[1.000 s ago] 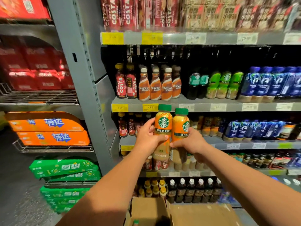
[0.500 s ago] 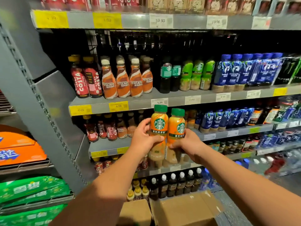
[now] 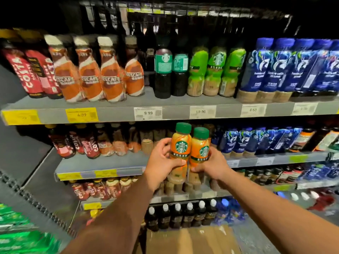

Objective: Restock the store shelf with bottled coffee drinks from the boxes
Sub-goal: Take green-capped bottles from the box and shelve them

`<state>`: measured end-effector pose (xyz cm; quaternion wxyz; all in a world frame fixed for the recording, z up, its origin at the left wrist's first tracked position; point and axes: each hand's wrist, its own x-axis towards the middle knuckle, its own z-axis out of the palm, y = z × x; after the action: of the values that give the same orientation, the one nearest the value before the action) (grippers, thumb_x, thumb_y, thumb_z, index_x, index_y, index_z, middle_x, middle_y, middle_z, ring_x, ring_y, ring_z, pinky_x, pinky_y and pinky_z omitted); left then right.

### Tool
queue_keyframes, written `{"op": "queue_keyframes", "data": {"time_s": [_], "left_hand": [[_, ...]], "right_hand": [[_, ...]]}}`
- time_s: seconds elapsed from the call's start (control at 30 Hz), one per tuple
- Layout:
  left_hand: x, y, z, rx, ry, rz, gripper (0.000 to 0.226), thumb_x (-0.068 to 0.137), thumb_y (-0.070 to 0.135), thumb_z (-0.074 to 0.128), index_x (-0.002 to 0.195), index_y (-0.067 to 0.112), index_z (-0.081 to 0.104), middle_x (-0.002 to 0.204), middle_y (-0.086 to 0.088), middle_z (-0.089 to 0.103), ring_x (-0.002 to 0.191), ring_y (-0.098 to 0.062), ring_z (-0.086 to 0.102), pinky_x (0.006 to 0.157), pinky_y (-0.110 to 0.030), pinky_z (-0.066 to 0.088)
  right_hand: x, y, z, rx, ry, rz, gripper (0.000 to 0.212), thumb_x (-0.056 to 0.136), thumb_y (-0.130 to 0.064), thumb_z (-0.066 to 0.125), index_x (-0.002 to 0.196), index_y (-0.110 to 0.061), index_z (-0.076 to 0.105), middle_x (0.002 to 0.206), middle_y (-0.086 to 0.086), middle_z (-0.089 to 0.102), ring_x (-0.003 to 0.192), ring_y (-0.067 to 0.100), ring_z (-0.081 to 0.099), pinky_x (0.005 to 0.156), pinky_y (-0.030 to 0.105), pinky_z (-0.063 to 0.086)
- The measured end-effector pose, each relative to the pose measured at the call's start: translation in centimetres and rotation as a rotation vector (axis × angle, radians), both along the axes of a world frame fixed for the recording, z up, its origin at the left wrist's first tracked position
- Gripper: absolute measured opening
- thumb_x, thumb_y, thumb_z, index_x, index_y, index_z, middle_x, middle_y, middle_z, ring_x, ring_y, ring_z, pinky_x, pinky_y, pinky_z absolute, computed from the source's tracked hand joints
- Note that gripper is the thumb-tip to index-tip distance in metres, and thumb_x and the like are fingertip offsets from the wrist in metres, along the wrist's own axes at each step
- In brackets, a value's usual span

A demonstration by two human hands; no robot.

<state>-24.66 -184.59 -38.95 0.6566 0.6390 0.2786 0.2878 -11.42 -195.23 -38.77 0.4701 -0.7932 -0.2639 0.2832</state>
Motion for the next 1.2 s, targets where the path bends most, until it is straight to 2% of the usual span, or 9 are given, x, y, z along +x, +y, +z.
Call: {"op": "queue_keyframes", "data": {"time_s": [0.1, 0.23, 0.4, 0.53, 0.6, 0.77, 0.9, 1.03, 1.2], "left_hand": [[2.1, 0.1, -1.9, 0.008, -0.008, -0.022, 0.07, 0.064, -0.018, 0.074, 0.115, 0.022, 0.048, 0.106, 0.0, 0.065, 0.097, -0.016, 0.063, 0.088, -0.033, 0.052], [4.8, 0.8, -3.8, 0.02, 0.002, -0.063, 0.073, 0.065, -0.019, 0.073, 0.123, 0.017, 0.047, 0.109, 0.0, 0.063, 0.1, -0.013, 0.06, 0.094, -0.031, 0.048], [8.1, 2.2, -5.3, 0.061, 0.022, -0.046, 0.072, 0.064, -0.017, 0.075, 0.126, 0.013, 0.051, 0.102, 0.009, 0.062, 0.091, 0.004, 0.058, 0.079, -0.008, 0.046], [10.2, 3.1, -6.3, 0.108, 0.016, -0.006, 0.074, 0.064, -0.014, 0.076, 0.128, 0.01, 0.051, 0.112, 0.0, 0.061, 0.107, -0.012, 0.056, 0.098, -0.026, 0.044], [10.9, 3.4, -6.5, 0.129, 0.009, 0.014, 0.075, 0.064, -0.013, 0.076, 0.13, 0.009, 0.05, 0.113, -0.001, 0.062, 0.109, -0.014, 0.056, 0.099, -0.026, 0.043], [11.6, 3.8, -6.7, 0.159, -0.008, 0.025, 0.071, 0.066, -0.011, 0.076, 0.128, 0.012, 0.051, 0.106, 0.009, 0.061, 0.094, 0.004, 0.056, 0.077, 0.0, 0.041], [12.2, 4.0, -7.0, 0.187, -0.022, 0.025, 0.054, 0.068, -0.011, 0.075, 0.111, 0.015, 0.056, 0.101, 0.006, 0.063, 0.09, 0.005, 0.056, 0.071, -0.001, 0.042], [13.0, 4.1, -7.8, 0.179, -0.009, 0.025, 0.053, 0.07, -0.01, 0.074, 0.115, 0.011, 0.056, 0.101, 0.004, 0.063, 0.09, 0.005, 0.056, 0.07, 0.0, 0.043], [14.0, 4.5, -9.0, 0.143, -0.023, 0.046, 0.048, 0.072, -0.008, 0.073, 0.112, 0.011, 0.057, 0.106, -0.001, 0.064, 0.099, -0.009, 0.059, 0.086, -0.019, 0.049]], "right_hand": [[1.9, 0.4, -1.9, -0.013, -0.026, -0.009, 0.057, 0.059, 0.006, 0.082, 0.109, -0.005, 0.057, 0.088, 0.0, 0.066, 0.074, 0.01, 0.059, 0.053, 0.015, 0.043], [4.5, 1.3, -3.9, -0.011, -0.121, -0.084, 0.057, 0.057, 0.003, 0.083, 0.107, -0.006, 0.058, 0.099, 0.007, 0.068, 0.091, 0.023, 0.063, 0.072, 0.027, 0.044], [7.3, 2.9, -5.0, -0.005, -0.189, -0.144, 0.059, 0.058, -0.003, 0.084, 0.108, -0.012, 0.055, 0.103, 0.005, 0.067, 0.094, 0.023, 0.062, 0.083, 0.036, 0.05], [8.9, 4.0, -5.8, 0.013, -0.213, -0.171, 0.06, 0.058, -0.003, 0.084, 0.11, -0.013, 0.055, 0.103, 0.004, 0.066, 0.094, 0.022, 0.062, 0.083, 0.035, 0.05], [9.5, 4.3, -6.2, 0.009, -0.236, -0.174, 0.06, 0.058, -0.003, 0.084, 0.109, -0.015, 0.054, 0.102, 0.002, 0.065, 0.094, 0.022, 0.061, 0.084, 0.036, 0.049], [10.3, 4.2, -7.2, 0.025, -0.237, -0.189, 0.056, 0.059, -0.002, 0.084, 0.106, -0.015, 0.056, 0.103, 0.004, 0.067, 0.096, 0.024, 0.062, 0.087, 0.04, 0.051], [10.6, 4.2, -7.9, 0.079, -0.226, -0.231, 0.053, 0.061, -0.003, 0.083, 0.105, -0.016, 0.057, 0.103, 0.004, 0.067, 0.095, 0.024, 0.062, 0.087, 0.041, 0.051], [11.3, 4.6, -8.2, 0.107, -0.239, -0.262, 0.05, 0.064, -0.005, 0.083, 0.106, -0.017, 0.058, 0.103, 0.004, 0.068, 0.095, 0.023, 0.062, 0.088, 0.04, 0.051], [12.1, 5.2, -8.6, 0.095, -0.287, -0.29, 0.047, 0.064, -0.008, 0.084, 0.104, -0.017, 0.06, 0.102, 0.003, 0.068, 0.095, 0.023, 0.063, 0.088, 0.04, 0.051]]}}
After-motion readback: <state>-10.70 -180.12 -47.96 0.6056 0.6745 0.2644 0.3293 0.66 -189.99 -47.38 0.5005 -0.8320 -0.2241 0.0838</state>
